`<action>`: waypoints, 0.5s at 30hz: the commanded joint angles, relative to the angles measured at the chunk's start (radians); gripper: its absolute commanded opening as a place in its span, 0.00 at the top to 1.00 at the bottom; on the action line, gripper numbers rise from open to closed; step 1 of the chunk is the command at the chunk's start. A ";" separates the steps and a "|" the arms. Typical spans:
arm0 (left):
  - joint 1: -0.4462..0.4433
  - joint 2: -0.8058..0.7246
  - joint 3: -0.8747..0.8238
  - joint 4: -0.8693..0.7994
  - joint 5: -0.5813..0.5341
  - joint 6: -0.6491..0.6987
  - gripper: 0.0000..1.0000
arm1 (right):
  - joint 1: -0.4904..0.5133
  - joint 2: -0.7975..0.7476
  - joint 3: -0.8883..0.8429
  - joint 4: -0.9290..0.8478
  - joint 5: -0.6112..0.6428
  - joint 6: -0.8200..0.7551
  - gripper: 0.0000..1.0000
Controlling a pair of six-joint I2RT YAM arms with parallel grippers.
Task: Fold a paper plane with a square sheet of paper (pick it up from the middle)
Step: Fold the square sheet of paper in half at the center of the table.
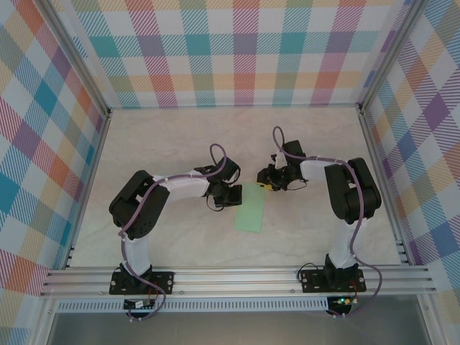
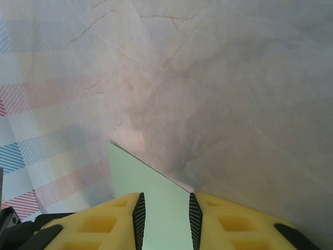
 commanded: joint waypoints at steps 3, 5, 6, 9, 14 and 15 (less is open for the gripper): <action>-0.019 0.006 -0.040 -0.149 -0.022 0.003 1.00 | -0.010 -0.022 0.004 -0.044 -0.066 -0.052 0.67; -0.019 -0.011 -0.038 -0.145 -0.017 -0.003 1.00 | -0.010 -0.072 0.019 -0.099 -0.060 -0.078 0.65; -0.019 -0.027 -0.037 -0.140 -0.012 -0.009 1.00 | -0.009 -0.111 0.020 -0.126 -0.053 -0.091 0.64; -0.019 -0.079 -0.032 -0.129 -0.008 -0.025 0.99 | -0.008 -0.202 -0.018 -0.173 -0.028 -0.093 0.61; -0.019 -0.172 -0.037 -0.118 -0.025 -0.047 0.91 | -0.002 -0.306 -0.115 -0.230 0.046 -0.075 0.58; -0.018 -0.193 -0.045 -0.117 -0.036 -0.052 0.89 | 0.006 -0.319 -0.133 -0.229 0.050 -0.072 0.57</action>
